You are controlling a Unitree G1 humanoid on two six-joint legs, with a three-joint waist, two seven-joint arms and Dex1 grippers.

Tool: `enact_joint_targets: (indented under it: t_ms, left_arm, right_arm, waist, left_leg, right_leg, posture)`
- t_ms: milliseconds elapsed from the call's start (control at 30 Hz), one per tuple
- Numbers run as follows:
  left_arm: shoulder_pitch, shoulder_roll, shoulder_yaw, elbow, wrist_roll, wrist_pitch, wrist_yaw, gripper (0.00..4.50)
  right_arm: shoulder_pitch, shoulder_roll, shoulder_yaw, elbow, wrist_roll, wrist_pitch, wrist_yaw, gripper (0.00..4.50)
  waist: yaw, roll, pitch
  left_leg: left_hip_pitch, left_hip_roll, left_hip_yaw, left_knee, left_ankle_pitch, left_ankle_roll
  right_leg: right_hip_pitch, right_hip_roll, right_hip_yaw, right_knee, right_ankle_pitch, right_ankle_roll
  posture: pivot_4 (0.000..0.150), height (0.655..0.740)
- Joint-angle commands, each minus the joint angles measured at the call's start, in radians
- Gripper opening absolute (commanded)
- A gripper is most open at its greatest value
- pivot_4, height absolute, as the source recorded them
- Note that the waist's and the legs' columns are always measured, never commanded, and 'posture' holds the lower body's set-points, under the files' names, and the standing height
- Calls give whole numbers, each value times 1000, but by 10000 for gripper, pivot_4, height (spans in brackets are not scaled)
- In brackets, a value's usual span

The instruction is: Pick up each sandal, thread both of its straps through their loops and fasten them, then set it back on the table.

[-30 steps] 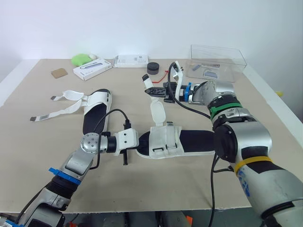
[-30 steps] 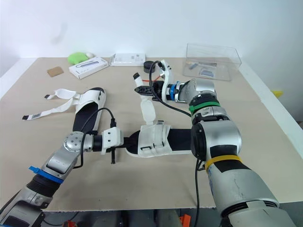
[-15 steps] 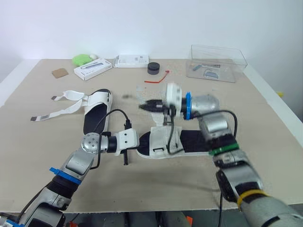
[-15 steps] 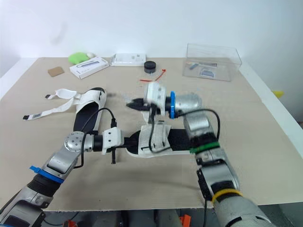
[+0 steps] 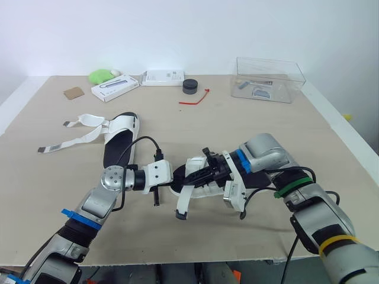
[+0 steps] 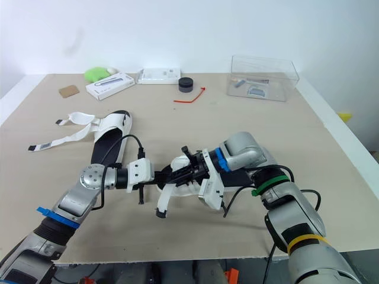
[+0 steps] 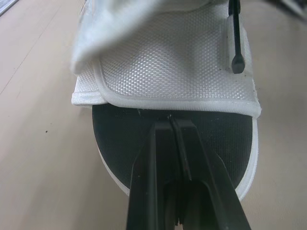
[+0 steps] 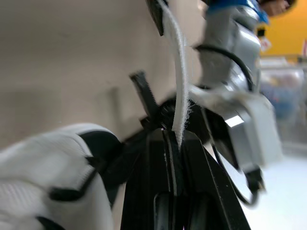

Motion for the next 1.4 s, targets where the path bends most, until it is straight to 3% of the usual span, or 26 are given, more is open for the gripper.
enact_joint_targets:
  t_ms: [33, 67, 100, 367, 567, 667, 800, 900, 1067, 1267, 1400]
  left_arm:
    - [24, 9, -45, 41, 48, 26, -14, 0]
    - [24, 9, -45, 42, 48, 25, -15, 0]
    - [24, 9, -45, 42, 47, 25, -15, 0]
    - [21, 10, -36, 42, 31, 33, -25, 0]
    - [1, 10, 6, 39, -63, 84, -91, 0]
    - [-8, 23, 16, 27, -114, 131, -154, 0]
    - [-21, 34, 18, 23, -144, 170, -207, 0]
    - [-42, 36, 22, 44, -145, 173, -232, 0]
    - [-69, 27, 32, 100, -117, 128, -226, 0]
    - [-79, 14, 41, 144, -87, 70, -182, 0]
    - [-79, 4, 47, 150, -92, 60, -163, 0]
  right_arm:
    - [-51, -32, 36, 18, -50, -35, -65, 634]
    - [-56, -42, 53, 19, -51, -26, -79, 634]
    - [-61, -52, 68, 18, -48, -16, -93, 7385]
    - [-67, -204, 173, -107, 104, 84, -159, 43602]
    - [101, -426, 143, -429, 456, 578, -13, 44405]
    - [215, -609, 99, -784, 854, 1272, -63, 44405]
    - [256, -754, 41, -1070, 1284, 1930, -181, 44405]
    - [243, -765, 47, -1128, 1516, 2308, -355, 44405]
    - [243, -600, -7, -1038, 1670, 2531, -636, 44405]
    - [247, -425, -57, -1022, 1678, 2670, -827, 44405]
    - [282, -379, -91, -1035, 1688, 2717, -917, 44405]
  waist:
    - [0, 0, 0]
    - [1, 0, 0]
    - [1, 0, 0]
    - [3, 0, 0]
    - [3, 0, 0]
    - [3, 3, 2]
    - [1, 3, 2]
    - [2, 1, 1]
    - [1, 0, 1]
    - [2, 0, 1]
    - [2, -1, 1]
  left_leg:
    - [0, 0, 0, 0, 0, 0]
    - [0, 0, 0, 0, 0, 0]
    - [0, 0, 0, 0, 0, 0]
    - [0, 0, 0, 0, 0, 0]
    - [-1, 0, -1, 0, -1, 1]
    - [-2, 2, -1, -1, -1, 2]
    - [-3, 5, -4, -2, -2, 1]
    - [-4, 6, -7, -2, -2, 1]
    - [-6, 6, -10, -1, -2, 0]
    - [-9, 4, -12, 0, -2, 0]
    - [-10, 3, -12, 2, -2, 0]
  right_leg:
    - [0, 0, 0, 0, 0, 0]
    - [0, 0, 0, 0, 0, 0]
    - [0, 0, 0, 0, 0, 0]
    - [0, -4, -1, 0, -1, -2]
    - [0, -7, -2, 0, -1, -2]
    - [-2, -5, -2, 0, -1, -1]
    - [-3, -4, -5, 2, -3, -5]
    - [-3, -2, -9, 2, -5, -7]
    - [-4, 1, -7, 2, -5, -4]
    - [-4, 4, -6, 2, -5, -1]
    - [-4, 3, -5, 1, -3, 2]
  posture:
    - [1500, 7400]
    - [1500, 7400]
    - [1500, 7400]
    - [1500, 7400]
    - [1500, 7400]
    - [1500, 7400]
    - [1500, 7400]
    - [1500, 7400]
    - [1500, 7400]
    - [1500, 7400]
    - [1500, 7400]
